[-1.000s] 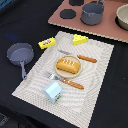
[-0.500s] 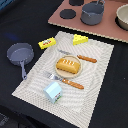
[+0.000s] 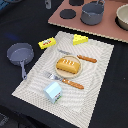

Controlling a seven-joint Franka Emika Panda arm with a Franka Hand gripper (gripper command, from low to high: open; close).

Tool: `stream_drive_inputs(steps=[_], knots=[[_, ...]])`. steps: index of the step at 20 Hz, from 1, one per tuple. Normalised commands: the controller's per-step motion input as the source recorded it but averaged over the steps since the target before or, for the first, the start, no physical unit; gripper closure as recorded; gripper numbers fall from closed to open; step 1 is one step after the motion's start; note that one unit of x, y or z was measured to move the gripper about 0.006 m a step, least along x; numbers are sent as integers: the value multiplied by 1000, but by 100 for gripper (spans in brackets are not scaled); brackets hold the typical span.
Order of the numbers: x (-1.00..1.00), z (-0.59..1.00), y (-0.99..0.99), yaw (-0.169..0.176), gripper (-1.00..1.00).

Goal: Interact with the objects in diverse but meaningful ways.

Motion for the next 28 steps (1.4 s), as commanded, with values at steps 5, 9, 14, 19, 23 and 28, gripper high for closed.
stream_drive_inputs(steps=[5,9,14,19,23,28], knots=[[70,-434,-330,54,-100],[0,-431,-297,81,-100],[-89,-366,-311,108,-100],[-30,-6,-15,119,-100],[-49,-161,-97,125,-100],[-125,-286,-112,121,-100]])
